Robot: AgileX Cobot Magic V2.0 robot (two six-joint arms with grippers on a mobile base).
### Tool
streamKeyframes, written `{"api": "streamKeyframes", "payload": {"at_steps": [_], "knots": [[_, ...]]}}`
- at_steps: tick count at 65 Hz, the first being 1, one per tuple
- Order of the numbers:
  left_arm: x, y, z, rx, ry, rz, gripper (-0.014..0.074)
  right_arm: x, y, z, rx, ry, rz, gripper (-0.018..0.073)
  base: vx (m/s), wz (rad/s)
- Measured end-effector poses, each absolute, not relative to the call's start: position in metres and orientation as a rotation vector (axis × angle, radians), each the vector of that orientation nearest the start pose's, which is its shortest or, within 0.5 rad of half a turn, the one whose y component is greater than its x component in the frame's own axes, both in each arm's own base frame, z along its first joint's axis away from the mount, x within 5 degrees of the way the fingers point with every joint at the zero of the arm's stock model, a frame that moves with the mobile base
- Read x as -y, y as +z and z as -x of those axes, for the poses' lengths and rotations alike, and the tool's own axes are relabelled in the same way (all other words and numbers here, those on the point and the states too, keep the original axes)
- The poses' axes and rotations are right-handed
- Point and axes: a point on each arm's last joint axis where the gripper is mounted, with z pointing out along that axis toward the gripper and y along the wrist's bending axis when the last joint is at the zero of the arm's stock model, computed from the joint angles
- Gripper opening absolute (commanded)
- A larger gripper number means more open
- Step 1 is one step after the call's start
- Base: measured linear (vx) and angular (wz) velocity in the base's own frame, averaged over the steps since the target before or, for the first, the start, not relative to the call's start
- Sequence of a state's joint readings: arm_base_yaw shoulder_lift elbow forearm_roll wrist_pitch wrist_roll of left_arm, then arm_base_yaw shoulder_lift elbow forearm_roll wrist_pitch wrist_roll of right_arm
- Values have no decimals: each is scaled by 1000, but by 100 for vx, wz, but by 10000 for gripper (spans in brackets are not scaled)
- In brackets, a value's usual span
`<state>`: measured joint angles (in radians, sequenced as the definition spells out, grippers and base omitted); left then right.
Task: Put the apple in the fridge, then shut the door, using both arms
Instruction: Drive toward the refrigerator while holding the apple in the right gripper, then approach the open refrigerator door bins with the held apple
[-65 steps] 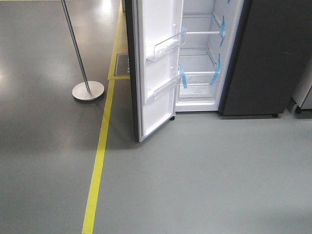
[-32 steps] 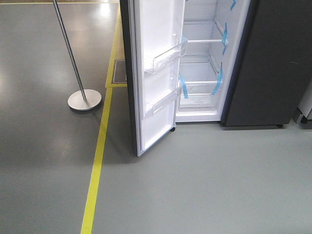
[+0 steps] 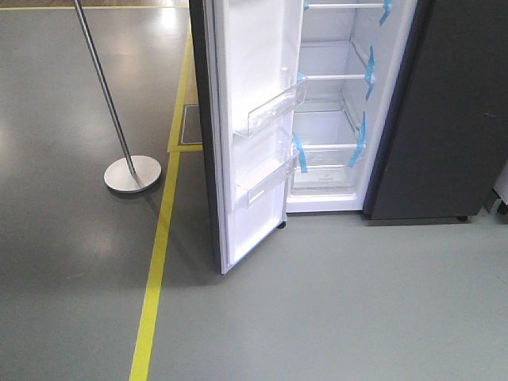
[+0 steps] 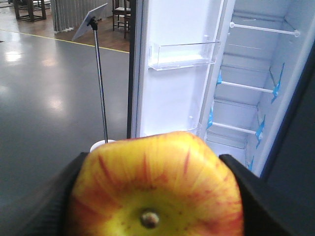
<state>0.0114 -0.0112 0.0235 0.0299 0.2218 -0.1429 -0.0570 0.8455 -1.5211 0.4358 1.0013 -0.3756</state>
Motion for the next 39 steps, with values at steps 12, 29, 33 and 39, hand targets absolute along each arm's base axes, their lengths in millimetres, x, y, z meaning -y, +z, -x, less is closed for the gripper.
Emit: {"api": "streamKeyframes", "payload": {"at_steps": [12,29,33,39], "knots": [[-1,186,-56,-1714,-70,112,-6,-27,533,-93,-1724,184,325,77,17,1],[-1,186,-56,-1714,-70,112,-6,-27,533,-93,-1724,184,325,77,17,1],[-1,186,-56,-1714,-70,112,-6,-27,533,-93,-1724,184,325,77,17,3],[-1,186,-56,-1714,-70,112,-6,-27,533,-93,-1724,184,325,77,17,4]]}}
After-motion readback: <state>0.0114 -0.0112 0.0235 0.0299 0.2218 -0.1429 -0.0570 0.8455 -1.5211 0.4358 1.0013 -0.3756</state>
